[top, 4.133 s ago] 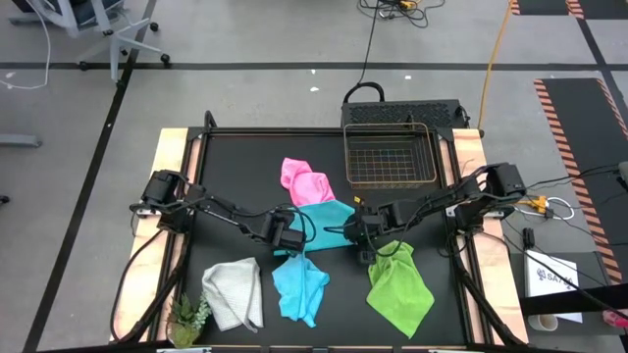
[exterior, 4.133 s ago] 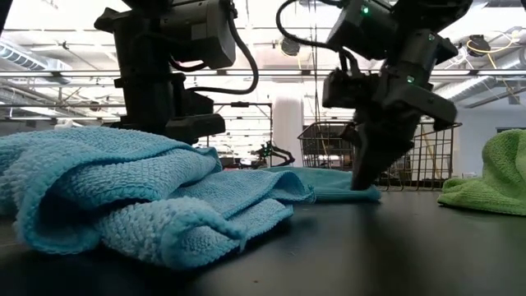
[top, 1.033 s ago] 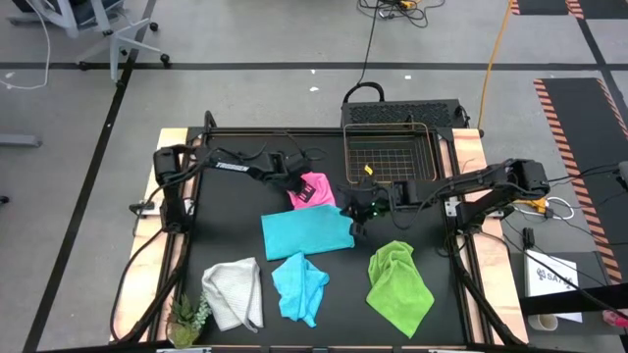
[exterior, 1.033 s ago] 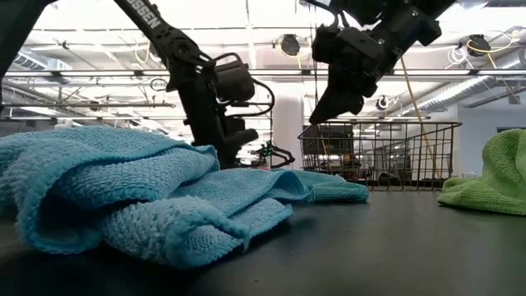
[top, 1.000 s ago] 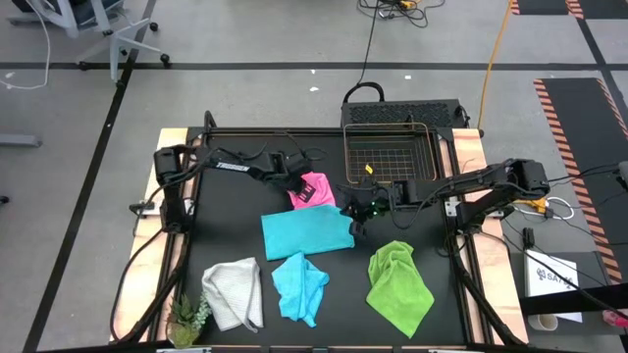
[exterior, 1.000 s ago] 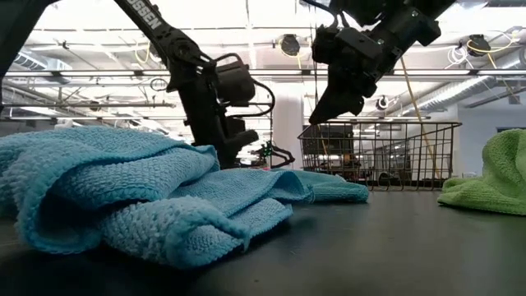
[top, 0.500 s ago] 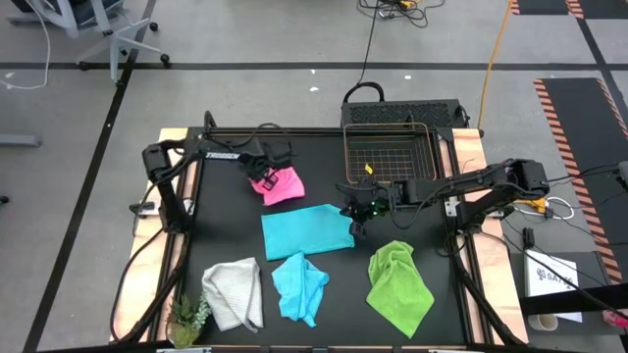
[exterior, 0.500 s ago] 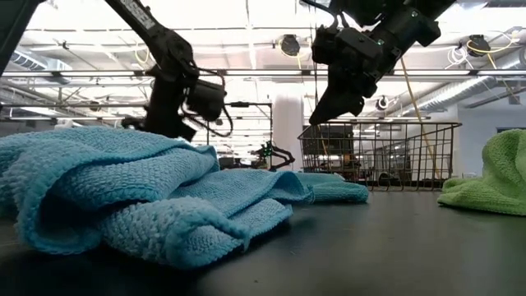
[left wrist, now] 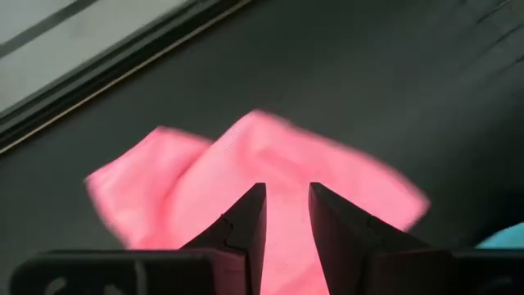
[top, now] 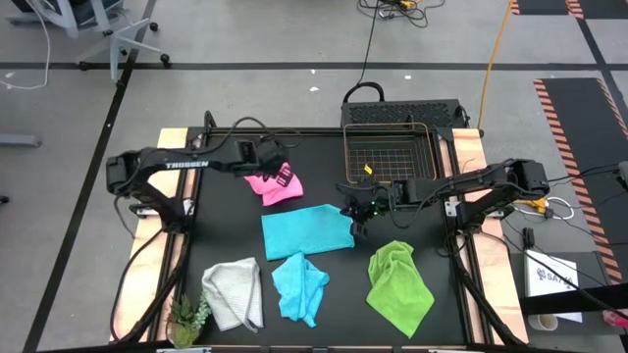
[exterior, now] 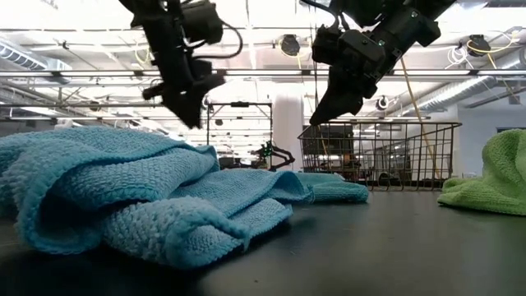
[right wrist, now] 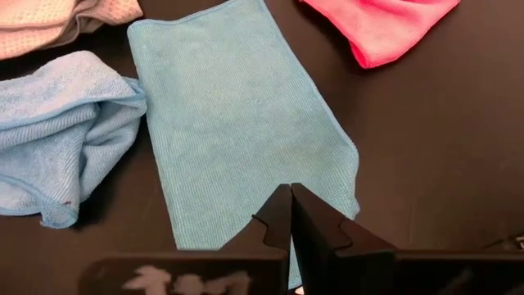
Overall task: Fold microfiber towels
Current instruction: Fold the top blue towel
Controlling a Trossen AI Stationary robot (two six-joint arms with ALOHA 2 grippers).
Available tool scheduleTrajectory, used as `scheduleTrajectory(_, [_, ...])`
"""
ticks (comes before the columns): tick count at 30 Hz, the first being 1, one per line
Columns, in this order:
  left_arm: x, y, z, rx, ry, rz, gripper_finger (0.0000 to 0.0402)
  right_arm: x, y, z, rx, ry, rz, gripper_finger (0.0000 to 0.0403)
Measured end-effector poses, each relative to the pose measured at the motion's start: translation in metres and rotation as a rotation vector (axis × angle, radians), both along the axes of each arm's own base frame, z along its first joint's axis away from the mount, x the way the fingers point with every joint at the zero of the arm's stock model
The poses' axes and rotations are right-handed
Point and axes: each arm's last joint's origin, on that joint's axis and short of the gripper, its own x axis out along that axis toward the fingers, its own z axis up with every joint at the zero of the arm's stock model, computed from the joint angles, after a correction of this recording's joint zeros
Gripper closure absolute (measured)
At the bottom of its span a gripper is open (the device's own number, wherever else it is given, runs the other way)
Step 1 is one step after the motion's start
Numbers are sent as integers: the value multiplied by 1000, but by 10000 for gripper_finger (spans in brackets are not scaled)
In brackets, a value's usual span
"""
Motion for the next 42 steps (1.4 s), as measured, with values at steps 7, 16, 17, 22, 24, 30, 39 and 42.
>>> scheduleTrajectory(7, [24,1,-23,-17,-60,33,305,1,0,1,9,-11,-9,403])
scheduleTrajectory(16, [41,6,-82,-101,98,35,305,1,0,2,27,-23,-26,403])
scheduleTrajectory(17, [41,6,-88,-110,128,37,305,2,0,2,27,-26,-26,403])
scheduleTrajectory(22, [30,11,-108,-150,319,62,305,2,1,2,46,-26,-41,403])
scheduleTrajectory(24, [20,14,-109,-141,418,70,305,2,2,2,49,-26,-42,403])
scheduleTrajectory(30, [-4,25,-92,-98,550,109,305,1,3,2,49,-24,-36,403])
scheduleTrajectory(39, [-9,2,-31,-102,252,80,305,1,3,1,22,-21,-11,403])
scheduleTrajectory(42, [-1,-22,-25,-93,193,31,305,1,3,1,16,-21,-8,403])
